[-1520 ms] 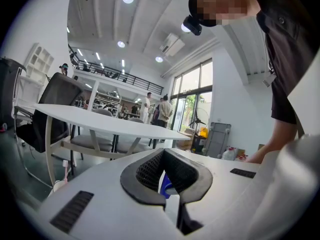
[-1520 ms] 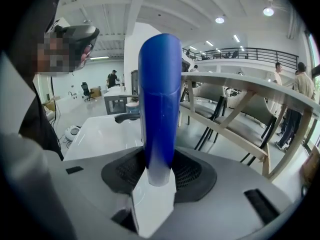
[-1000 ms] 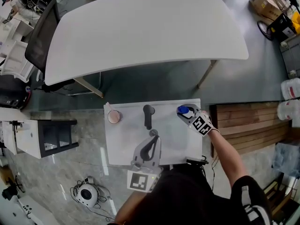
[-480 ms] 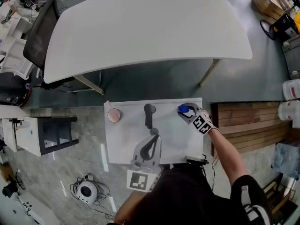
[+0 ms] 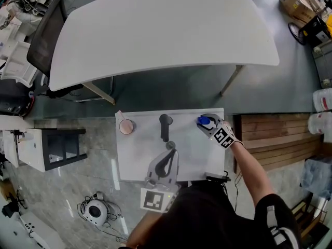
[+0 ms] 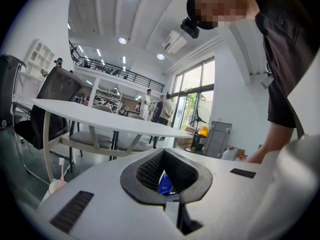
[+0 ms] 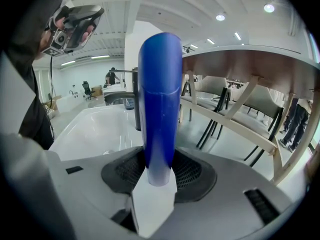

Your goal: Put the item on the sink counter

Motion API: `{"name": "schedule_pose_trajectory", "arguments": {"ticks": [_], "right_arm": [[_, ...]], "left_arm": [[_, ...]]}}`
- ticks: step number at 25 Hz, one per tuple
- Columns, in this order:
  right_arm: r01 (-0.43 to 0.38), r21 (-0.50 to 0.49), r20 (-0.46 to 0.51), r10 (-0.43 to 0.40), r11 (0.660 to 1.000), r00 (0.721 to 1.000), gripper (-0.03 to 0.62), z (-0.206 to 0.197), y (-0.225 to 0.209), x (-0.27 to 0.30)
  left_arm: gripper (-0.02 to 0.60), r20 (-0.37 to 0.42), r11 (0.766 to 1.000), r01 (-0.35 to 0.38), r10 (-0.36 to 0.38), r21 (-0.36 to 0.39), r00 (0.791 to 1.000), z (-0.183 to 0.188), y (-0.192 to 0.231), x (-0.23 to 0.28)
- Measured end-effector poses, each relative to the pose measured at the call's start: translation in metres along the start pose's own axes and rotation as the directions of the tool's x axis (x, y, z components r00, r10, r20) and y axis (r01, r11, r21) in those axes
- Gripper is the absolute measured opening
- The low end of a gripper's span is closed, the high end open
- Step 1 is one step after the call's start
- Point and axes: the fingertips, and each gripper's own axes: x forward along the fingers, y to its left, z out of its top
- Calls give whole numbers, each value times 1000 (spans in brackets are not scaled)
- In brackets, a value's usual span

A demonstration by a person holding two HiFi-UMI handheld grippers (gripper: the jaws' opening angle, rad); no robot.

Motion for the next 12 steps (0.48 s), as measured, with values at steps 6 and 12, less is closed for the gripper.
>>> {"name": "schedule_pose_trajectory", "arguments": {"ticks": [6,12], "right_arm": [[11,17,-3,-11,1000,1000,166,-5,-1,-1],[24,20,-55,-23,1000,998,199,-14,4,-1]], "left_arm": [[15,7,1000,-7,6,7,1000,-1,-5,-5],[15,10,1000,-14,14,9,1000,1,-8,-11]]}}
